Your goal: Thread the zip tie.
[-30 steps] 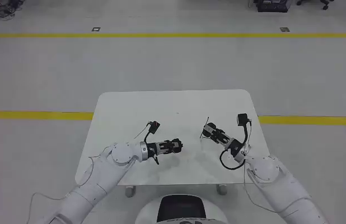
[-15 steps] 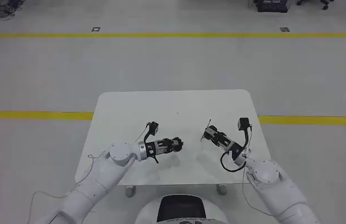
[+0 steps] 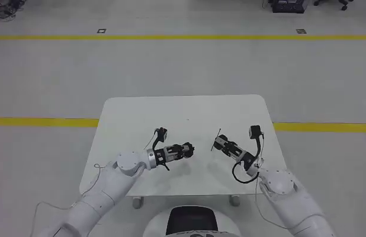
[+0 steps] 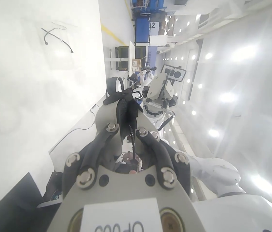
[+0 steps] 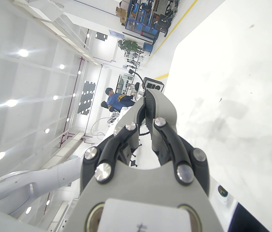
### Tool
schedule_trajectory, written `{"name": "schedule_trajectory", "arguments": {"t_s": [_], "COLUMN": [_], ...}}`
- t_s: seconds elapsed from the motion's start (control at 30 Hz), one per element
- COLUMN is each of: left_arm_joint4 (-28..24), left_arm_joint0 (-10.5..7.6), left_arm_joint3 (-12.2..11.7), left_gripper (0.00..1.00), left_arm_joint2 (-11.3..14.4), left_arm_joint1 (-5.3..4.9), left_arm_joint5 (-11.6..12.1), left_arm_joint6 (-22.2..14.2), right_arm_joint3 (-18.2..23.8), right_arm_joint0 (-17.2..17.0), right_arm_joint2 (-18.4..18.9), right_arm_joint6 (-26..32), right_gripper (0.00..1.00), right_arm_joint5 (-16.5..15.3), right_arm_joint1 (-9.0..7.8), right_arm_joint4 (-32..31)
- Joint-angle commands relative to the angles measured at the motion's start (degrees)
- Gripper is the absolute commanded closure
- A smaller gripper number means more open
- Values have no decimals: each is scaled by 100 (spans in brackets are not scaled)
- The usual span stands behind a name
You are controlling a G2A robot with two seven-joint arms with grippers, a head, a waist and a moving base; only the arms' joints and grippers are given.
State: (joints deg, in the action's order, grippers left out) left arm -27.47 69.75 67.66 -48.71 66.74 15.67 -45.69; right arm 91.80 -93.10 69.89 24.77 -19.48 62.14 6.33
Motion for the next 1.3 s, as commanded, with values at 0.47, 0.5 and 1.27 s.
{"name": "schedule_trajectory", "arguments": {"t_s": [0.47,0.5,1.27], "left_arm_joint4": [-118,-122,-188], "left_arm_joint0": [-51,-59,-150], "left_arm_joint3": [-150,-163,-282], "left_gripper": [100,100,100], "left_arm_joint2": [128,138,207], "left_arm_joint1": [19,22,44], "left_arm_joint5": [-16,-12,-14], "left_arm_joint6": [-182,-180,-226], "right_arm_joint3": [-240,-265,-422], "right_arm_joint0": [234,252,443], "right_arm_joint2": [-599,-633,-957], "right_arm_joint6": [-1100,-1139,-1295], "right_gripper": [100,100,100], "right_arm_joint5": [0,0,0], "right_arm_joint1": [186,193,239], "right_arm_joint4": [-898,-923,-1330]}}
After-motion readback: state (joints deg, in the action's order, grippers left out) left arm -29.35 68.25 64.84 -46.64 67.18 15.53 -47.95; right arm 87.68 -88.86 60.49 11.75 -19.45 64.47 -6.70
